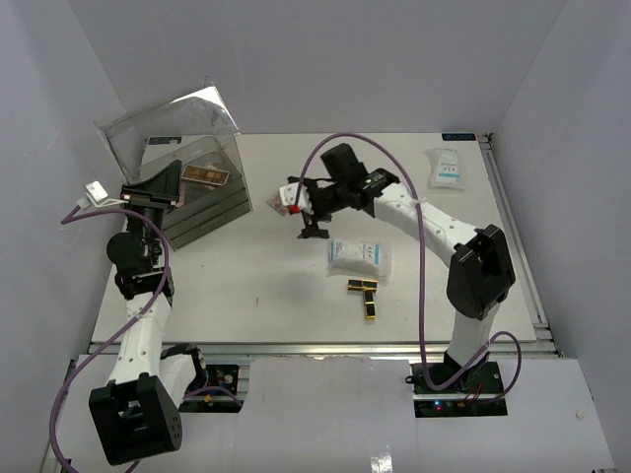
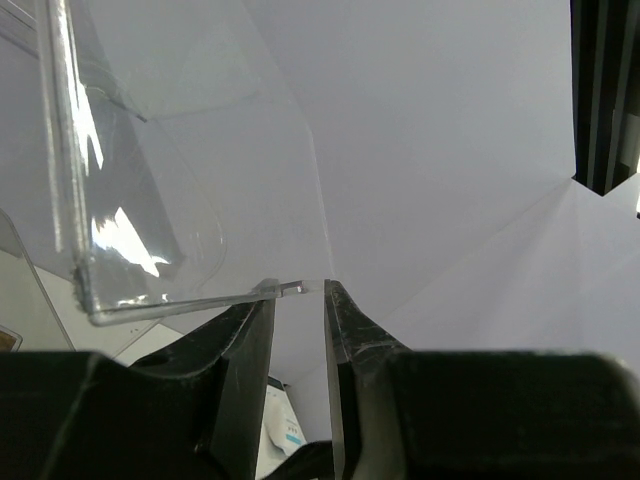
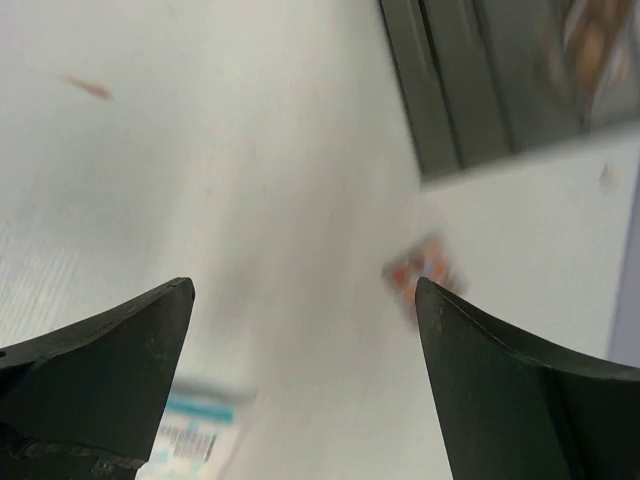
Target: Organize the makeup
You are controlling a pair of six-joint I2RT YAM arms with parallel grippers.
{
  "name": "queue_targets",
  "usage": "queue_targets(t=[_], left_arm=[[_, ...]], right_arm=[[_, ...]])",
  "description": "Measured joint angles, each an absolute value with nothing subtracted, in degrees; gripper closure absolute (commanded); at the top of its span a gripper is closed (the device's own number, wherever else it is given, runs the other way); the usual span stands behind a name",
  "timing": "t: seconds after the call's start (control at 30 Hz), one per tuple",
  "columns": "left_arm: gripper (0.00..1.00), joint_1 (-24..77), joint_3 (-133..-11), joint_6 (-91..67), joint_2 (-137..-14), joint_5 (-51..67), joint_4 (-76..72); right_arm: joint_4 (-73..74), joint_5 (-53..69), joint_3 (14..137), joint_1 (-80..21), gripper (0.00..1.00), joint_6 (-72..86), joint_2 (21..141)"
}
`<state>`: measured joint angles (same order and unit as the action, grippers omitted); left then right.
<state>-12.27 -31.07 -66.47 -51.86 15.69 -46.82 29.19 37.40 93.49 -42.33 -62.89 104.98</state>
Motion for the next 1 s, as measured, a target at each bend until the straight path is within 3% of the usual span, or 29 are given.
queue_targets(t=[0.17, 0.4, 0.63, 1.0], left_arm=[[0.63, -12.3, -31.1, -66.7, -51.9, 15.7, -47.1], [0.63, -12.3, -30.9, -66.9, -51.7, 15.7, -47.2], [0.63, -12.3, -30.4, -66.9, -51.4, 15.7, -47.1], [0.63, -12.3, -29.9, -66.4, -51.2, 15.7, -47.0]], right_arm=[[26.7, 33.7, 91.1, -26.5, 0.07, -47.3, 106.0], [29.5, 19.3, 107.8, -15.0, 0.1, -19.3, 122.0], [32.8, 0.8, 116.5, -11.6, 0.1, 7.9, 132.1], [29.5, -12.1, 116.6, -13.9, 0.1, 25.9, 132.1]])
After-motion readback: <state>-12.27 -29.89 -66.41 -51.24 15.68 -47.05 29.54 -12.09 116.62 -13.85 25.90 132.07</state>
